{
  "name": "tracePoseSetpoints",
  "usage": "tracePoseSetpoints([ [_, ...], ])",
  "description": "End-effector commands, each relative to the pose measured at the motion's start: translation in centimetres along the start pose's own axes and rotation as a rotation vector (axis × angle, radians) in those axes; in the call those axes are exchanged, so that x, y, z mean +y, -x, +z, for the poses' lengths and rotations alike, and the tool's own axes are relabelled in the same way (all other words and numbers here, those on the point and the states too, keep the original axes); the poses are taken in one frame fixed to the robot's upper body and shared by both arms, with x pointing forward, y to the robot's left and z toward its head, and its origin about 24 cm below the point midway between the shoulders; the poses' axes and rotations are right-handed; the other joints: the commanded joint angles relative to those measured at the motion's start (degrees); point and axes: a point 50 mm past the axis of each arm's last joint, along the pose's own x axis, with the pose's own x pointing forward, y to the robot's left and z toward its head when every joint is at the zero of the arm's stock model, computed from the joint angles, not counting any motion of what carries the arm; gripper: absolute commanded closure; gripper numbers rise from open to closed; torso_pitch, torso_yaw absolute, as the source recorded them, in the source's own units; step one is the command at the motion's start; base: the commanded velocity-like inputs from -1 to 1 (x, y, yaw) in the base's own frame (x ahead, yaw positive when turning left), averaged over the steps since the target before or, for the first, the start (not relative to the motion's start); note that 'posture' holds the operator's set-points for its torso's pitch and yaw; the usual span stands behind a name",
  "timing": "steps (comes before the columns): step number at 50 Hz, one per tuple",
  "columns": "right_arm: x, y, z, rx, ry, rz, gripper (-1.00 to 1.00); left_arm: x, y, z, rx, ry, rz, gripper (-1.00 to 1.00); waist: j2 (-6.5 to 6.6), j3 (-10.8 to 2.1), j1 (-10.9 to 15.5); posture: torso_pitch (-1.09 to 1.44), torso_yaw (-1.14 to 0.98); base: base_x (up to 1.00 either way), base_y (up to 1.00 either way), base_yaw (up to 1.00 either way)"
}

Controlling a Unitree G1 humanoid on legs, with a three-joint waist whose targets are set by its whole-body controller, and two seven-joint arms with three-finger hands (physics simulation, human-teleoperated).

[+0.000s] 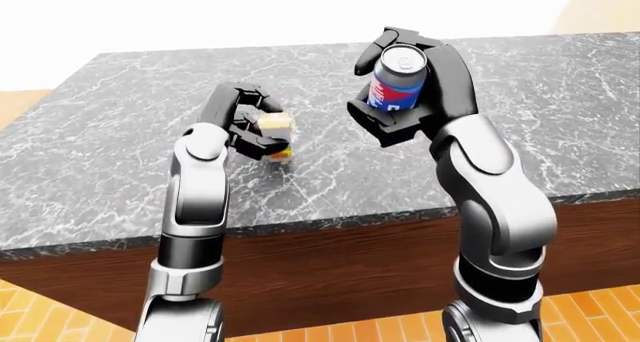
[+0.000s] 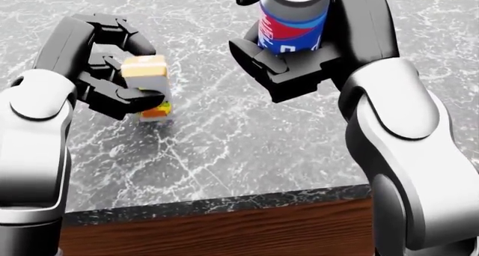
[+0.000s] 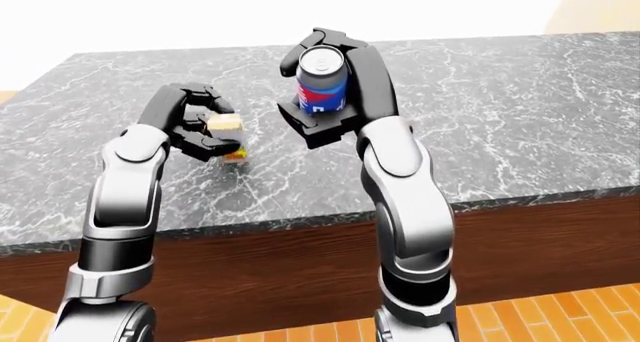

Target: Move the drinks to the dining counter.

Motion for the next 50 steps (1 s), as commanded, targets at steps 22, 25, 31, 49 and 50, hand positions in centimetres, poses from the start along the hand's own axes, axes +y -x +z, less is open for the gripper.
tracePoseSetpoints([
  [22,-0.09,0.21,1.87,-0.106,0.007,-0.009,1.00,0.85,0.68,2.36,-0.118,-0.015,0.030,0.41,0.06,-1.77,0.10,0.00,0.00,0.00,0.00,0.00],
  [25,-0.10,0.17,1.86,-0.106,0.008,-0.009,1.00,0.82,0.68,2.34,-0.117,-0.016,0.028,0.37,0.06,-1.76,0.12,0.00,0.00,0.00,0.00,0.00],
  [31,-0.12,0.16,1.80,-0.106,0.006,-0.009,1.00,0.66,0.73,2.34,-0.117,-0.025,0.022,0.29,0.05,-1.82,0.13,0.00,0.00,0.00,0.00,0.00],
  [49,-0.10,0.19,1.79,-0.106,0.007,-0.010,1.00,0.77,1.06,2.66,-0.128,-0.028,0.016,-0.09,0.04,-1.92,0.12,0.00,0.00,0.00,0.00,0.00],
  [50,-0.10,0.18,1.79,-0.106,0.008,-0.009,1.00,0.75,1.08,2.69,-0.129,-0.028,0.015,-0.08,0.04,-1.91,0.12,0.00,0.00,0.00,0.00,0.00],
])
